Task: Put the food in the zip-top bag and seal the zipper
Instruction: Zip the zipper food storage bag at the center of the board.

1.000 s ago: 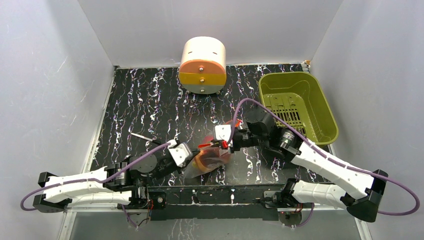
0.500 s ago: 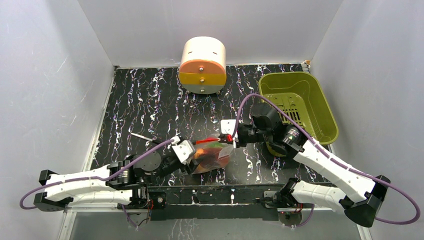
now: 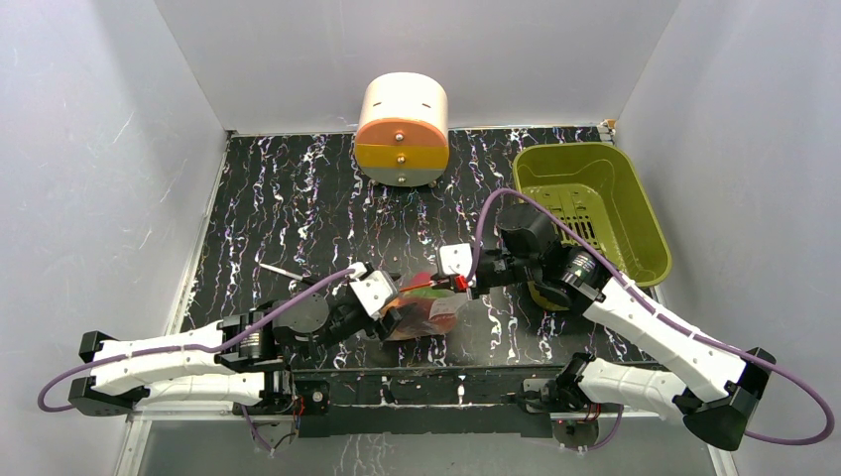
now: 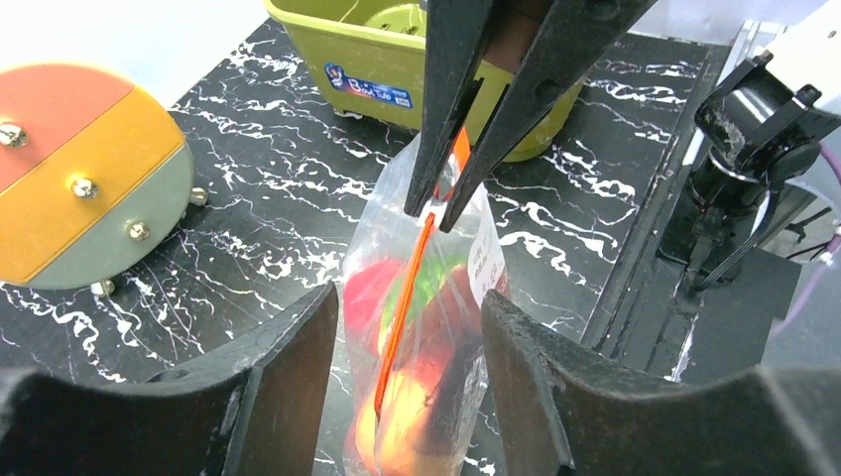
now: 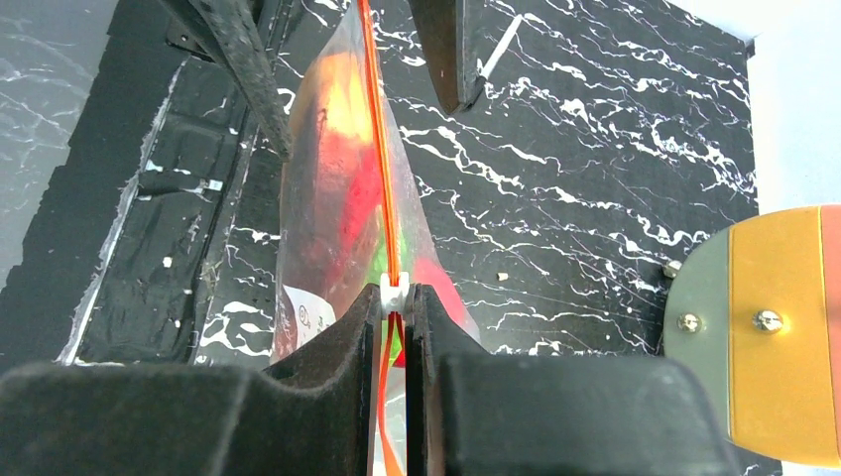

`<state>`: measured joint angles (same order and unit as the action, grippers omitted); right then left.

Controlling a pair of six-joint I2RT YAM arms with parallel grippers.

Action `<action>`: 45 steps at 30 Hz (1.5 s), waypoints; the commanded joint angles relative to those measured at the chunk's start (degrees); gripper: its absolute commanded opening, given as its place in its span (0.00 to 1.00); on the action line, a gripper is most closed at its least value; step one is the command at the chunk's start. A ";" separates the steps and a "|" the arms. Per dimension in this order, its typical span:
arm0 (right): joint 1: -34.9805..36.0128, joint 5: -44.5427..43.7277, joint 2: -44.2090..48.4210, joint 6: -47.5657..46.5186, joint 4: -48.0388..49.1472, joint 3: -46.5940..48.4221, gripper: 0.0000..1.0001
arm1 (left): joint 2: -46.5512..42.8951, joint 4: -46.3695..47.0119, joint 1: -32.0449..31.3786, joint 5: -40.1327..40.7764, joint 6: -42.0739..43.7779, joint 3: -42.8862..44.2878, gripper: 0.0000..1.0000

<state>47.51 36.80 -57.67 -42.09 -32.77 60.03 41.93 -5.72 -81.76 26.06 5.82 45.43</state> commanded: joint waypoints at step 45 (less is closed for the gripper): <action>-4.31 -33.23 7.70 2.87 -17.39 6.91 0.00 | -7.65 -13.59 0.02 11.99 6.60 6.10 0.00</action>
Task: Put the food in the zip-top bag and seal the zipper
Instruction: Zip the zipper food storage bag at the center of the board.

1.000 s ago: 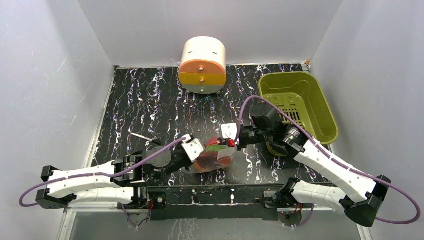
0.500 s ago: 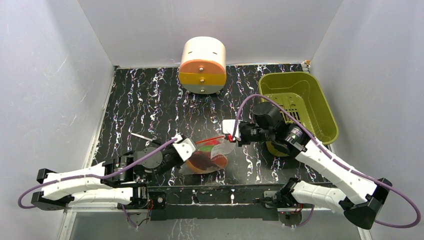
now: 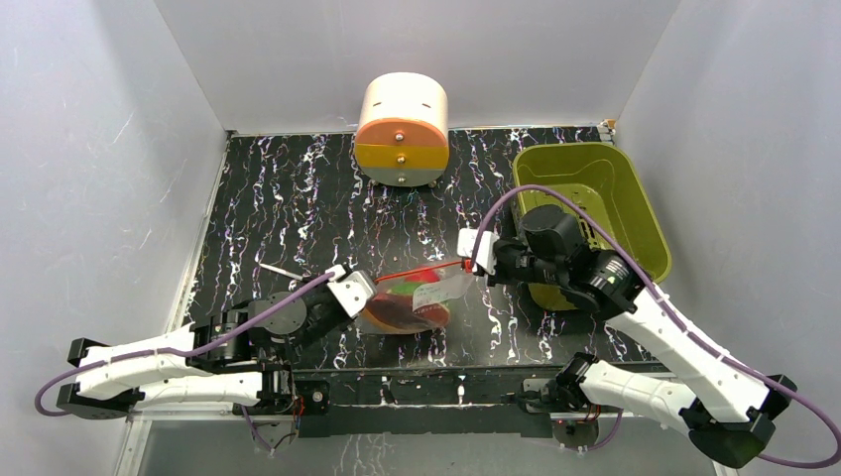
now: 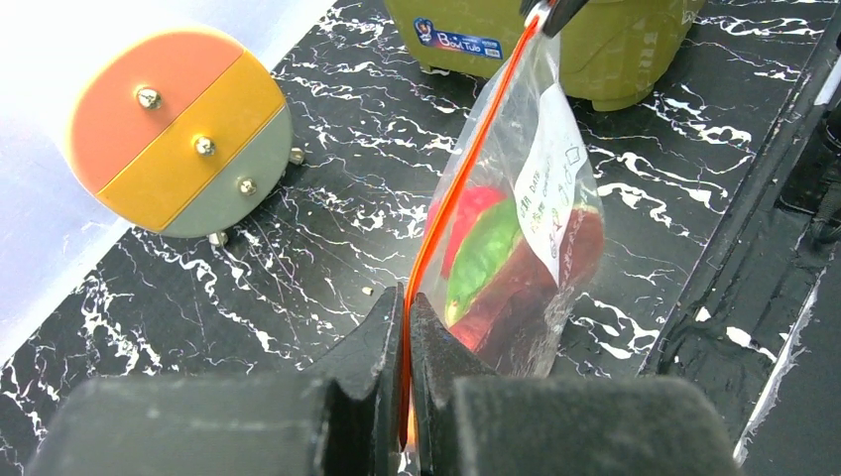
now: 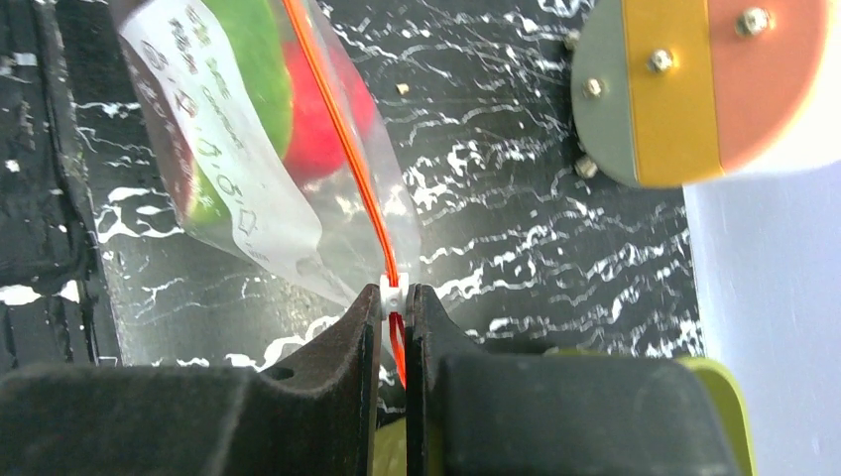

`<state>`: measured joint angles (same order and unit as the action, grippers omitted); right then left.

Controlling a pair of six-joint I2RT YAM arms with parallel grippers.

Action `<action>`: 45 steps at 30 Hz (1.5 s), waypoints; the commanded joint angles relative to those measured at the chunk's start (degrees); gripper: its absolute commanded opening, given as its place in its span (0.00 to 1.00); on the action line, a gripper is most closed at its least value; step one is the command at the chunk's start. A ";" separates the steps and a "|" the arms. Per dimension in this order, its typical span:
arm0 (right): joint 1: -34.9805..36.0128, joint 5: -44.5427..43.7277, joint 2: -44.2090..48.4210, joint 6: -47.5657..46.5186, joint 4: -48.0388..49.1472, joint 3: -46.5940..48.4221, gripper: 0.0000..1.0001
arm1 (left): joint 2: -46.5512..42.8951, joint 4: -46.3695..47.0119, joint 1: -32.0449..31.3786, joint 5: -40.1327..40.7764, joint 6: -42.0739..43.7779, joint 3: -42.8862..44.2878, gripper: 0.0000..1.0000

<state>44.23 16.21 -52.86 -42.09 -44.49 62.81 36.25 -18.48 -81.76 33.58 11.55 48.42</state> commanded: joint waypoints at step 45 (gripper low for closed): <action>-1.45 -20.65 -6.42 9.98 21.67 -0.79 0.66 | 15.30 4.74 13.23 -2.40 -20.82 -2.25 0.00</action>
<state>42.98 -4.78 -59.44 -34.11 -33.34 58.30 50.35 -13.34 -71.20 30.68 -7.01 45.23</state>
